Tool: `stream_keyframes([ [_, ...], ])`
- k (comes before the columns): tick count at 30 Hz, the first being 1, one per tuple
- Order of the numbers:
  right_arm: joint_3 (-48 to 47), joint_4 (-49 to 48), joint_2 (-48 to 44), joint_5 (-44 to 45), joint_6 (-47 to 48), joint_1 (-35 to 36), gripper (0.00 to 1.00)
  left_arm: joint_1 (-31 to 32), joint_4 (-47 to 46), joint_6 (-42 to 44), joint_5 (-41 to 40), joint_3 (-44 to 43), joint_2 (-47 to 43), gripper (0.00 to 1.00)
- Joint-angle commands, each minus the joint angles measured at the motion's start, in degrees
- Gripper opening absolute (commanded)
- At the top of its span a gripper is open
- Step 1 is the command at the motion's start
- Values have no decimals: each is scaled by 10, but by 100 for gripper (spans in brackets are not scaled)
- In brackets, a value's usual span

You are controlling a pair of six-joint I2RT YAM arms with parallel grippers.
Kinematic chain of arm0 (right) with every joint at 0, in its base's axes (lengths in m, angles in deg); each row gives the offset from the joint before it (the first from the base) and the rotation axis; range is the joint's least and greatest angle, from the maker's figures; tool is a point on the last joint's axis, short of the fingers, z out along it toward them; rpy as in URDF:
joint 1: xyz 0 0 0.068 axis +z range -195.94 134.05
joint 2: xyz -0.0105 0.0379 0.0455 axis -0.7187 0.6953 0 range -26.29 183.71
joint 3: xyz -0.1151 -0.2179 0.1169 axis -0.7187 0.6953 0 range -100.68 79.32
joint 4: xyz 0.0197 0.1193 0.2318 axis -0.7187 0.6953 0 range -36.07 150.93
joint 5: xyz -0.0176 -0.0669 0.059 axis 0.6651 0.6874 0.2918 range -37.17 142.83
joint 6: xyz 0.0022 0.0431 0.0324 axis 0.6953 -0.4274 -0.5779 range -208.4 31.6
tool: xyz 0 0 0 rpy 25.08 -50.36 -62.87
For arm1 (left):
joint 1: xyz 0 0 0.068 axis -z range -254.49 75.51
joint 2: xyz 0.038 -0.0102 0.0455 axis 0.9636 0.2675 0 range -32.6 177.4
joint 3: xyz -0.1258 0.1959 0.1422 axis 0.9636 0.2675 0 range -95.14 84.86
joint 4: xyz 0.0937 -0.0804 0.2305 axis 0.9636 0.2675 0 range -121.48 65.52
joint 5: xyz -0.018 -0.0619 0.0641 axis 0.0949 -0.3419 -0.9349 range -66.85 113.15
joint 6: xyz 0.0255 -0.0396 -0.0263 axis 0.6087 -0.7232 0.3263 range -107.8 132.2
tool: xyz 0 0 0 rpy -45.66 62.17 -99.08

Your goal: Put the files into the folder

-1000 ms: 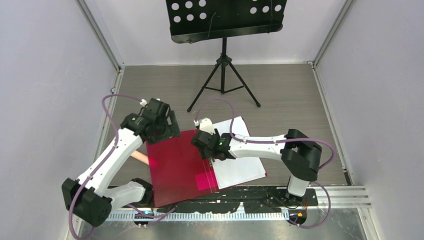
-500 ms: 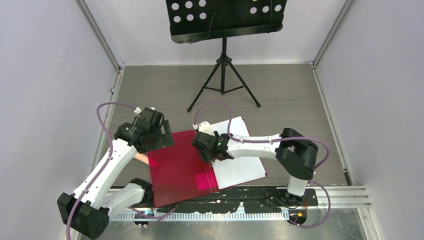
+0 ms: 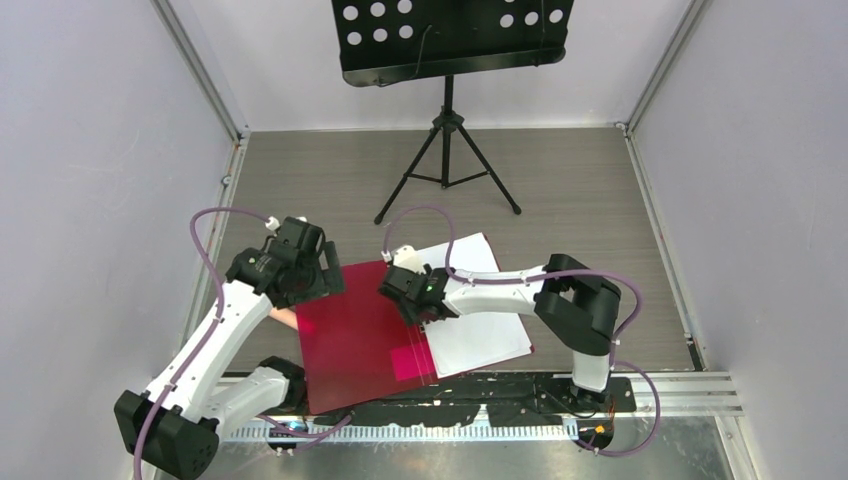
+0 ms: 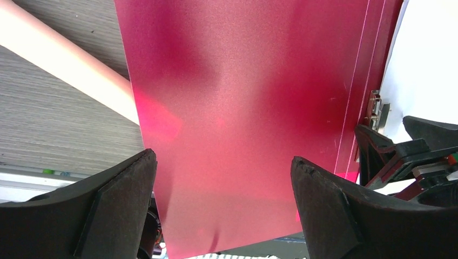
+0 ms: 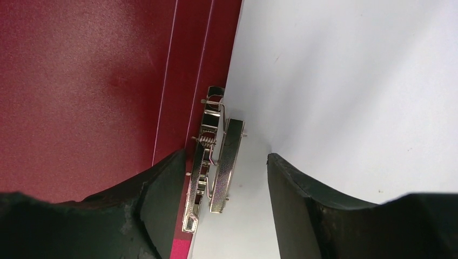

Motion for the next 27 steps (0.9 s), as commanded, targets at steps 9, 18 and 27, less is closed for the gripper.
stream_keyframes([
  [9, 109, -26, -62, -4, -48, -101, 53, -10, -18, 25, 25, 3, -7, 93],
  [18, 121, -40, -82, -19, -43, -111, 53, -11, -47, 29, 33, 31, 15, 93],
  [27, 138, -64, -94, -59, -41, -125, 53, -20, -186, 14, 169, 131, 31, 99],
])
